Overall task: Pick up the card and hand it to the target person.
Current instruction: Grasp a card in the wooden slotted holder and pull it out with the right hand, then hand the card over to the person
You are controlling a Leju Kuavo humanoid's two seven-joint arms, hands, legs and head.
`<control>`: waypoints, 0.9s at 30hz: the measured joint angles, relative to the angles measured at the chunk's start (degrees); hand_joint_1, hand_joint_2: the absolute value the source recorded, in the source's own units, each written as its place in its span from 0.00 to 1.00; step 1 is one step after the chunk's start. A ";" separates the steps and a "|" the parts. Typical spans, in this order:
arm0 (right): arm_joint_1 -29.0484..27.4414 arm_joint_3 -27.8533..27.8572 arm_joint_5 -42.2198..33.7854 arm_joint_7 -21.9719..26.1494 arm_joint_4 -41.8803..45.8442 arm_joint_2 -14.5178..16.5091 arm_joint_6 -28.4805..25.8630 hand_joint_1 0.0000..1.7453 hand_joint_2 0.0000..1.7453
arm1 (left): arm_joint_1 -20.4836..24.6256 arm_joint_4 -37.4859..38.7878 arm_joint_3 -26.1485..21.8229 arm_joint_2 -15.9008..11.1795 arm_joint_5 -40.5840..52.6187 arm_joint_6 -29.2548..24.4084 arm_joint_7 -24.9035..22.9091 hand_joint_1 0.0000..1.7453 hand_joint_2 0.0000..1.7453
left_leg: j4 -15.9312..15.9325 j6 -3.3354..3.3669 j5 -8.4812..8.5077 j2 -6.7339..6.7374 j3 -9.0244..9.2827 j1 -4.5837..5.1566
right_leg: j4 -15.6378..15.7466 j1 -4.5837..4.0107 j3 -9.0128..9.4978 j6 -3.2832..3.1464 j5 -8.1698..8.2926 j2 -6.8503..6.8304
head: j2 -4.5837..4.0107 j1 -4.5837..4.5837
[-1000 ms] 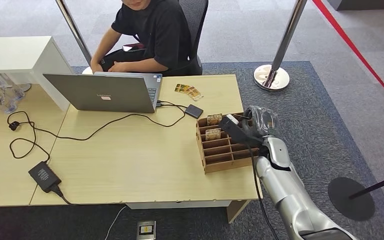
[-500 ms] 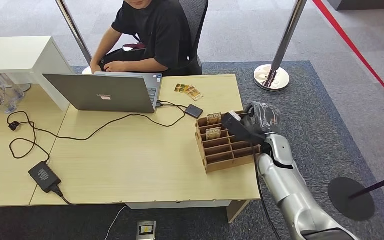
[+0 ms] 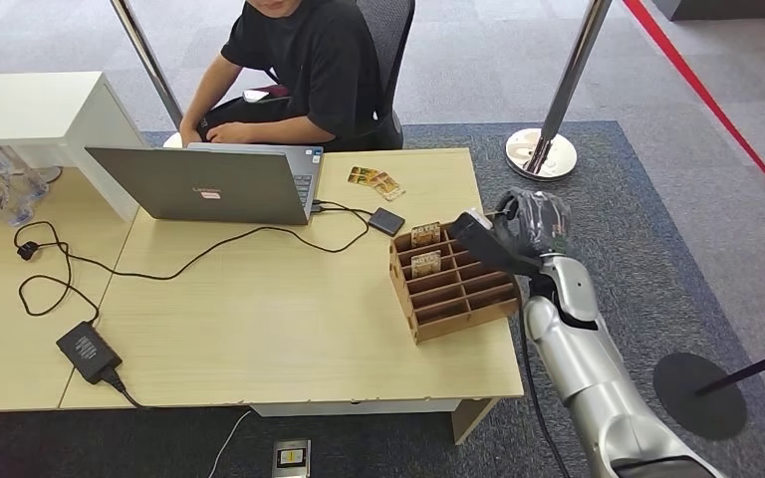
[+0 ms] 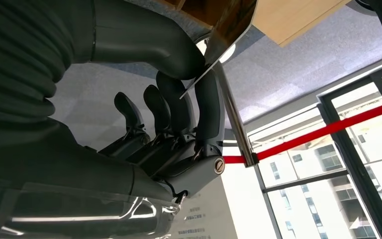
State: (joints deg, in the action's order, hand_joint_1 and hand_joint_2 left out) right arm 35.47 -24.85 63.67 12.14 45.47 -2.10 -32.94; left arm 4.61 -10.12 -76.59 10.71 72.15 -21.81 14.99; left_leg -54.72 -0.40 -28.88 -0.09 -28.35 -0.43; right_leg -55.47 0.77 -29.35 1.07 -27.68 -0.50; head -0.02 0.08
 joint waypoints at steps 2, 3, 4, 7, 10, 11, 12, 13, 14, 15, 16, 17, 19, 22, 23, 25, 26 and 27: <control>-0.12 0.02 -0.41 0.08 0.80 -0.27 0.33 0.79 1.00 | 0.00 0.00 0.00 0.00 0.01 0.01 0.03 0.00 0.00 | 0.00 0.00 0.00 0.00 0.00 0.00 | 0.00 0.00 0.00 0.00 0.00 0.00 | 0.00 0.00; -0.19 0.03 -0.56 0.11 1.24 -0.40 0.44 0.79 1.00 | -0.01 0.00 0.00 0.00 0.01 0.02 0.03 0.00 0.00 | 0.00 0.00 0.00 0.00 0.00 0.00 | 0.00 0.00 0.00 0.00 0.00 0.00 | 0.01 0.01; -0.29 0.04 -0.71 0.15 1.70 -0.53 0.51 0.79 1.00 | -0.01 0.00 0.00 0.00 0.02 0.02 0.03 0.00 0.00 | 0.00 0.00 0.00 0.00 0.00 0.00 | 0.00 0.00 0.00 0.00 0.00 0.00 | 0.01 0.00; -0.78 0.07 -1.29 0.40 3.35 -0.95 0.59 0.79 1.00 | -0.01 0.00 0.00 0.00 0.04 0.02 0.02 0.00 0.00 | 0.00 0.00 0.00 0.00 0.00 0.00 | 0.00 0.00 -0.01 0.00 0.00 0.00 | -0.01 0.00; -1.56 0.09 -1.81 0.62 5.56 -1.50 0.93 0.79 1.00 | -0.01 0.00 0.00 0.00 0.03 0.02 0.02 0.00 0.00 | 0.00 0.00 0.00 -0.01 -0.01 0.00 | 0.00 0.00 -0.01 0.00 0.00 0.00 | 0.00 0.00; -1.87 0.11 -1.96 0.64 6.37 -1.69 1.10 0.79 1.00 | -0.01 0.00 0.00 0.00 0.01 0.02 0.03 0.00 0.00 | 0.00 0.00 0.00 -0.01 -0.01 0.00 | 0.00 0.00 -0.01 0.00 0.00 0.00 | 0.00 -0.01; -2.18 0.13 -2.13 0.64 7.20 -1.89 1.25 0.79 1.00 | -0.01 0.00 0.00 0.00 -0.02 0.02 0.03 0.00 0.00 | 0.00 0.00 0.00 -0.01 -0.01 0.00 | 0.00 0.00 -0.01 0.00 0.00 0.00 | 0.00 -0.01; -2.50 0.16 -2.31 0.64 8.03 -2.08 1.40 0.79 1.00 | 0.00 0.00 0.00 0.00 -0.04 0.02 0.03 0.00 0.00 | 0.00 0.00 0.00 0.00 -0.01 0.00 | 0.00 0.00 -0.02 0.00 0.00 0.00 | 0.00 0.00; -2.83 0.20 -2.47 0.65 8.88 -2.27 1.55 0.79 1.00 | 0.00 0.00 0.00 0.00 -0.06 0.02 0.04 0.00 0.00 | 0.00 0.00 0.00 0.00 -0.02 0.00 | 0.00 0.00 -0.02 0.00 0.00 0.00 | -0.01 -0.01; -3.17 0.26 -2.62 0.67 9.72 -2.46 1.68 0.78 1.00 | 0.00 0.00 0.00 0.00 -0.09 0.02 0.05 0.00 0.00 | 0.00 0.00 0.00 0.00 -0.02 0.00 | 0.00 0.00 -0.02 0.00 0.00 0.00 | -0.01 -0.01; -3.50 0.33 -2.81 0.69 10.52 -2.62 1.85 0.78 1.00 | -0.01 0.00 0.00 0.00 -0.10 0.02 0.06 0.00 0.00 | 0.00 0.00 0.00 0.00 -0.02 0.00 | 0.00 0.00 -0.02 0.00 0.00 0.00 | -0.01 -0.01; -3.79 0.39 -3.04 0.76 11.26 -2.76 2.05 0.78 1.00 | 0.00 0.00 0.00 0.00 -0.12 0.02 0.07 0.00 0.00 | 0.00 0.00 0.00 0.00 -0.02 0.00 | 0.01 0.00 -0.02 0.00 0.00 0.00 | -0.01 -0.01; -4.27 0.46 -3.69 1.03 12.51 -2.97 2.57 0.78 1.00 | 0.00 0.00 0.00 0.00 -0.09 0.02 0.07 0.00 0.00 | 0.00 0.00 0.00 0.00 -0.02 0.00 | 0.00 0.00 -0.02 0.00 0.00 0.00 | 0.00 -0.01; -4.57 0.48 -4.87 1.68 13.58 -3.07 3.37 0.79 1.00 | 0.02 0.00 0.01 0.00 0.01 0.03 0.08 0.00 0.00 | 0.00 0.00 0.00 0.00 -0.02 0.00 | 0.00 0.00 -0.02 0.00 0.00 0.00 | -0.01 -0.01; -4.56 0.48 -5.26 1.99 13.69 -3.03 3.50 0.79 1.00 | 0.03 0.00 0.02 0.00 0.03 0.05 0.13 0.00 0.00 | 0.00 0.00 0.00 0.00 -0.03 0.00 | 0.00 0.00 -0.02 0.00 0.00 0.00 | 0.00 0.00; -4.42 0.47 -5.88 2.55 13.65 -2.80 3.56 0.80 1.00 | 0.04 0.00 0.04 0.00 0.09 0.10 0.31 0.00 0.00 | 0.00 0.00 0.00 0.00 -0.03 0.00 | 0.00 0.00 -0.01 0.00 0.00 0.00 | 0.00 -0.01; -4.30 0.47 -6.09 2.78 13.54 -2.63 3.54 0.80 1.00 | 0.04 0.00 0.05 0.00 0.12 0.10 0.40 0.00 0.00 | 0.00 0.00 0.00 0.00 -0.03 0.00 | -0.01 0.00 -0.01 0.00 0.00 0.00 | 0.00 0.00; -4.13 0.46 -6.20 2.92 13.37 -2.42 3.50 0.81 1.00 | 0.05 0.00 0.07 0.00 0.15 0.10 0.48 0.00 0.00 | 0.00 0.00 0.00 0.00 -0.03 0.00 | -0.01 0.00 -0.01 0.00 0.00 0.00 | 0.00 -0.01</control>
State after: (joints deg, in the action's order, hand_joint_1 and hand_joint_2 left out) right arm 31.35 -24.38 57.47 15.06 58.84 -4.51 -29.44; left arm 4.67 -10.12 -76.52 10.71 72.30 -21.70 15.46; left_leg -54.72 -0.40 -28.88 -0.09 -28.39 -0.43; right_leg -55.48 0.77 -29.36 1.07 -27.68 -0.50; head -0.02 0.08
